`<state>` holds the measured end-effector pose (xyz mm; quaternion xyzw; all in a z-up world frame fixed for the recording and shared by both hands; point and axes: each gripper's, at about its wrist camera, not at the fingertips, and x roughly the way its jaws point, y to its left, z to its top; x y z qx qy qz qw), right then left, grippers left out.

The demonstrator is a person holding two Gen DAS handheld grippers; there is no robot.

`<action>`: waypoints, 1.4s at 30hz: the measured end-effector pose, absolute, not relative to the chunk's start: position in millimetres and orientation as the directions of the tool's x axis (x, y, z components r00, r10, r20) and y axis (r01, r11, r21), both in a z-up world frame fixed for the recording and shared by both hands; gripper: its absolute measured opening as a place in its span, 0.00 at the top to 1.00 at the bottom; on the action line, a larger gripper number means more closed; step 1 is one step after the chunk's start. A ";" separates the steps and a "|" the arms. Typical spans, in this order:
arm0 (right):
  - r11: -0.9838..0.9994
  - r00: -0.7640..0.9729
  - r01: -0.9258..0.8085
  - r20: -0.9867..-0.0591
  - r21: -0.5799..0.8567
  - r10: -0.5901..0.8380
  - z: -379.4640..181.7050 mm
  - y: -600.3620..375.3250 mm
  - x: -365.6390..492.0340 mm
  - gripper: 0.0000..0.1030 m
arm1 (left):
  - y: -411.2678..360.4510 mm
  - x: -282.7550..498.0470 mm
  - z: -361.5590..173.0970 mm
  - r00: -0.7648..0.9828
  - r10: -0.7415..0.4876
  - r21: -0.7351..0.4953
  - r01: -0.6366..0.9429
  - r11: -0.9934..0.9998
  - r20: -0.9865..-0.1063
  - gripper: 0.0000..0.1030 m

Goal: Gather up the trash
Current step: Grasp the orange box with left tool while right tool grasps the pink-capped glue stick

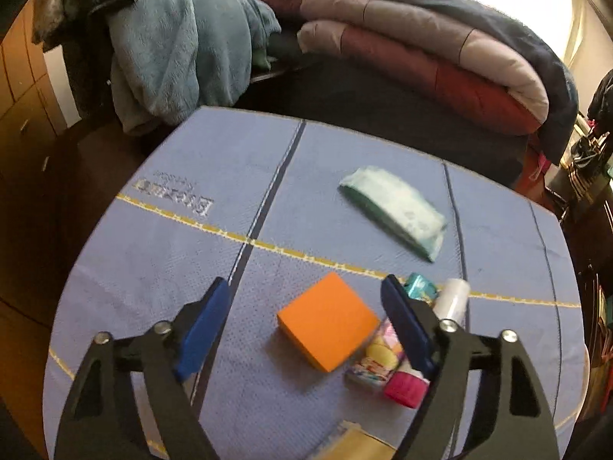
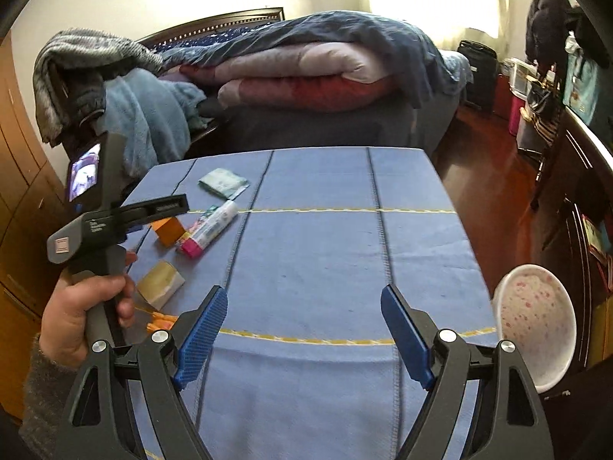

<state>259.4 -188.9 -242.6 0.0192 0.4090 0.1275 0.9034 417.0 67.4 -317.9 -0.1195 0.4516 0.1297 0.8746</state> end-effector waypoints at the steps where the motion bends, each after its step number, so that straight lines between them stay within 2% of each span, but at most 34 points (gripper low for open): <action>1: 0.966 0.630 -0.219 -0.736 0.139 0.248 -243.0 -184.5 261.4 0.20 | 68.8 417.2 -319.7 0.557 0.115 -0.095 -0.333 0.938 -0.822 0.26; 3: 0.963 0.621 -0.228 -0.740 0.142 0.256 -245.1 -173.0 267.0 0.20 | 70.4 418.0 -322.6 0.558 0.117 -0.091 -0.330 0.940 -0.822 0.27; 5: 0.963 0.609 -0.228 -0.750 0.144 0.257 -249.2 -160.9 274.7 0.20 | 68.5 415.9 -324.0 0.568 0.087 -0.110 -0.304 0.946 -0.818 0.34; 7: 0.962 0.604 -0.232 -0.754 0.143 0.258 -252.6 -147.7 282.8 0.20 | 63.6 416.1 -322.4 0.583 0.065 -0.118 -0.269 0.956 -0.810 0.53; 10: 0.964 0.599 -0.233 -0.762 0.129 0.247 -257.1 -130.3 293.3 0.20 | 58.4 413.3 -317.8 0.597 0.101 -0.067 -0.251 0.966 -0.796 0.54; 20: 0.963 0.551 -0.230 -0.798 0.138 0.246 -285.7 -77.6 333.0 0.23 | 112.0 384.9 -286.1 0.664 0.112 -0.128 -0.302 0.945 -0.739 0.54; 24: 0.967 0.534 -0.221 -0.813 0.130 0.232 -296.6 -59.4 345.0 0.36 | 129.4 373.9 -277.0 0.681 0.122 -0.141 -0.317 0.938 -0.723 0.53; 31: 0.973 0.527 -0.195 -0.823 0.126 0.212 -302.3 -46.7 355.8 0.45 | 138.7 367.3 -276.0 0.689 0.100 -0.159 -0.301 0.940 -0.718 0.53; 35: 0.975 0.502 -0.185 -0.841 0.124 0.202 -309.0 -46.6 361.9 0.76 | 137.2 366.3 -275.8 0.693 0.086 -0.168 -0.291 0.942 -0.716 0.53; 42: 0.977 0.514 -0.164 -0.834 0.136 0.202 -306.5 -62.1 357.6 0.78 | 132.2 364.3 -272.6 0.697 0.078 -0.171 -0.280 0.945 -0.713 0.53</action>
